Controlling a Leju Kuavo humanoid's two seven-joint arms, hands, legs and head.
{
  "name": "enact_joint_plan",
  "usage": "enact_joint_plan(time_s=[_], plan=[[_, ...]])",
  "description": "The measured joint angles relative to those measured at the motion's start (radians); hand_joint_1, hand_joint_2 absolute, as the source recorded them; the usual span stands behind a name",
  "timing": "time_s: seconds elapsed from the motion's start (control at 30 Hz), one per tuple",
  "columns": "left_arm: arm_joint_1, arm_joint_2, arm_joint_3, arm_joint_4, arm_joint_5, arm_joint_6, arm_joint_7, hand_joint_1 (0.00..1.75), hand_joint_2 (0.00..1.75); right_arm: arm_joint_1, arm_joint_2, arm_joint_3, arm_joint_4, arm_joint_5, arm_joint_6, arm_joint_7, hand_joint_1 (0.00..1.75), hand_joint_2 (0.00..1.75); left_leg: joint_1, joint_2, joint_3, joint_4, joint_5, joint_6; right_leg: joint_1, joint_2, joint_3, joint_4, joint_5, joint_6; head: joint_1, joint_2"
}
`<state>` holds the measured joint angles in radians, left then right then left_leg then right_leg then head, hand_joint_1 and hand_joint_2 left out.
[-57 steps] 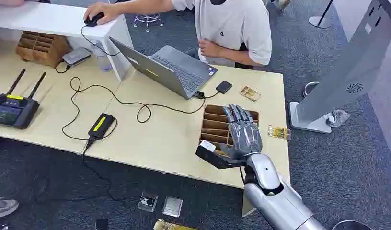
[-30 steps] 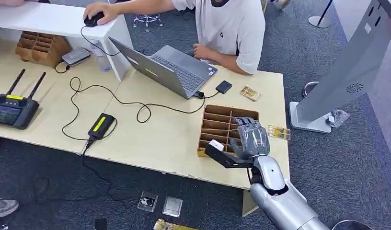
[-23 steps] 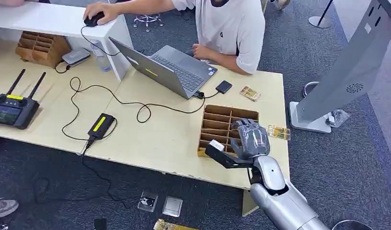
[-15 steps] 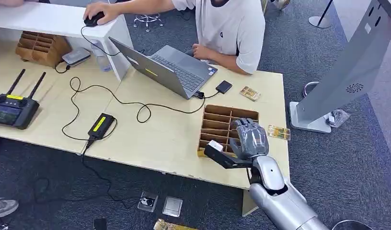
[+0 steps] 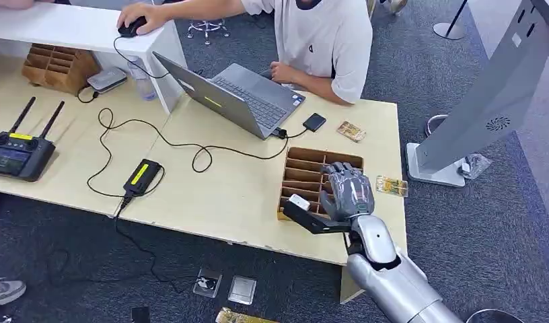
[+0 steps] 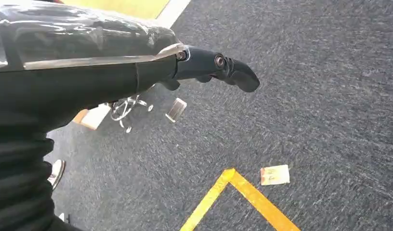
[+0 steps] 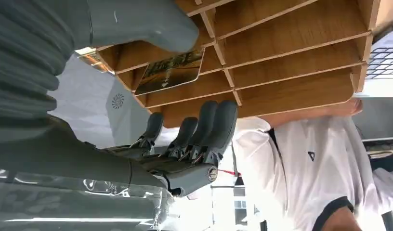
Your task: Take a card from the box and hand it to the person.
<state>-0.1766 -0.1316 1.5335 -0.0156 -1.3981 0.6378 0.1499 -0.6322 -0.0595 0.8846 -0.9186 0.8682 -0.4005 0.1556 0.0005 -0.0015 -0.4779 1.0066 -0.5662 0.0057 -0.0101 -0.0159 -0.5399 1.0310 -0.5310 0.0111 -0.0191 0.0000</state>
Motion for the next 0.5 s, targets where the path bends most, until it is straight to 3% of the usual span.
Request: enact_joint_plan(time_s=[0.5], plan=[[0.000,0.000,0.000,0.000,-0.014,-0.017,0.003,0.00,1.75,-0.008,0.000,0.000,0.040,-0.013,0.000,0.004,0.91,1.75,0.000,0.000,0.000,0.000,0.000,0.000,0.000,0.000,0.000,0.000,0.000,0.000,0.000,0.000]])
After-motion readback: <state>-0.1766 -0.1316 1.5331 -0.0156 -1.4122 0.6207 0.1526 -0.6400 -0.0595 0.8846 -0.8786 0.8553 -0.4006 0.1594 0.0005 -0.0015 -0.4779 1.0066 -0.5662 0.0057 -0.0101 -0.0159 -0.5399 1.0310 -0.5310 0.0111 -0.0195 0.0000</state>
